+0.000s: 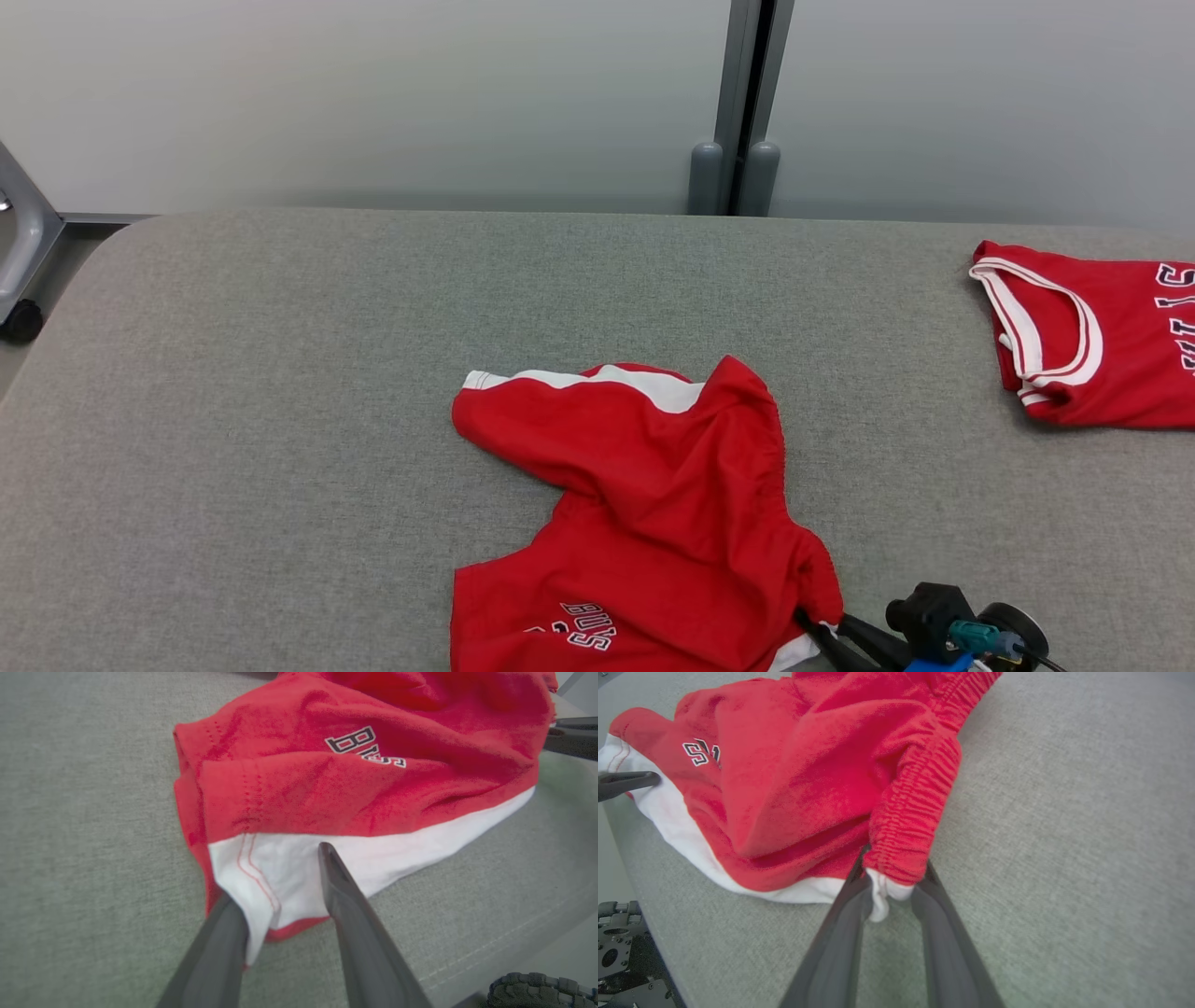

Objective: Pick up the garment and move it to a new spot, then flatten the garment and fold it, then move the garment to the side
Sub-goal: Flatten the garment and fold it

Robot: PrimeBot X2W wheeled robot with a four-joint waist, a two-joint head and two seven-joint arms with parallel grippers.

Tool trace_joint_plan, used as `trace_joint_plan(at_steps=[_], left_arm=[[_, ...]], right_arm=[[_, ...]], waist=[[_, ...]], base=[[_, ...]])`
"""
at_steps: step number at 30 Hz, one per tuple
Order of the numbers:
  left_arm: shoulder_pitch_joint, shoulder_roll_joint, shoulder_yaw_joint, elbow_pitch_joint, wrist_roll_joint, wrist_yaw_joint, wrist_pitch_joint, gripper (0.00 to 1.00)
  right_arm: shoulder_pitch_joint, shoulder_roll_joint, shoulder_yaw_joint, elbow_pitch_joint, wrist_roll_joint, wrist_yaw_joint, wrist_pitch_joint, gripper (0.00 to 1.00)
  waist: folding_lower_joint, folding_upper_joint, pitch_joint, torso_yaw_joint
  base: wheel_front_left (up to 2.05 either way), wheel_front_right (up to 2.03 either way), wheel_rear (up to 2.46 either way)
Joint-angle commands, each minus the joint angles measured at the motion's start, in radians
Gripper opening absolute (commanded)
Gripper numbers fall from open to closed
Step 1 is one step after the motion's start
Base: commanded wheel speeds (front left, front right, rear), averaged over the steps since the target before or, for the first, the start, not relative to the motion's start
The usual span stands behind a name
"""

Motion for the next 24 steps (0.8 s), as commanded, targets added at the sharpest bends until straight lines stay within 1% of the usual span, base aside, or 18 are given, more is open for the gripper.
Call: trace_joint_plan(at_steps=[1, 4, 10, 11, 15, 17, 19, 21, 24], left_arm=[[-0.026, 0.004, -0.011, -0.012, -0.015, -0.001, -0.004, 0.0], [-0.036, 0.004, 0.001, -0.044, -0.034, -0.001, -0.005, 0.0], [-0.071, 0.0, 0.087, -0.154, -0.072, -0.001, -0.005, 0.0], [-0.071, 0.0, 0.087, -0.154, -0.072, -0.001, -0.005, 0.0], [-0.131, 0.012, 0.13, -0.218, -0.082, -0.001, -0.004, 0.0], [-0.182, 0.016, 0.151, -0.237, -0.098, -0.001, -0.005, 0.0], [-0.255, 0.032, 0.156, -0.246, -0.107, -0.001, -0.005, 0.0], [-0.341, 0.042, 0.16, -0.249, -0.124, -0.001, -0.005, 0.0], [-0.499, 0.067, 0.156, -0.237, -0.161, -0.001, 0.014, 0.0]], right_arm=[[-0.002, -0.009, -0.004, -0.029, 0.006, 0.0, -0.003, 0.0], [0.015, -0.014, -0.026, -0.078, 0.002, 0.0, -0.003, 0.0], [0.021, -0.016, -0.106, -0.203, -0.024, 0.0, -0.003, 0.0], [0.021, -0.016, -0.106, -0.203, -0.024, 0.0, -0.003, 0.0], [-0.013, -0.006, -0.181, -0.277, -0.023, 0.0, -0.003, 0.0], [-0.049, 0.0, -0.211, -0.301, -0.017, 0.0, -0.003, 0.0], [-0.098, 0.008, -0.236, -0.31, -0.007, 0.0, -0.003, 0.0], [-0.167, 0.013, -0.252, -0.299, -0.006, 0.0, -0.003, 0.0], [-0.299, 0.036, -0.271, -0.258, 0.034, 0.0, 0.004, 0.0]], waist=[[-0.0001, -0.0001, -0.001, -0.001], [-0.0001, -0.0001, -0.002, -0.002], [-0.0001, -0.0001, 0.004, -0.007], [-0.0001, -0.0001, 0.004, -0.007], [-0.0001, -0.0001, 0.016, -0.012], [-0.0001, -0.0001, 0.027, -0.015], [-0.0001, -0.0001, 0.042, -0.017], [-0.0001, -0.0001, 0.06, -0.022], [-0.0001, -0.0001, 0.1, -0.029]], base=[[0.0, 0.0, 0.0], [0.0, 0.0, 0.0], [0.0, 0.0, 0.0], [0.0, 0.0, 0.0], [0.0, 0.0, 0.0], [0.0, 0.0, 0.0], [0.0, 0.0, 0.0], [0.0, 0.0, 0.0], [0.0, 0.0, 0.0]])
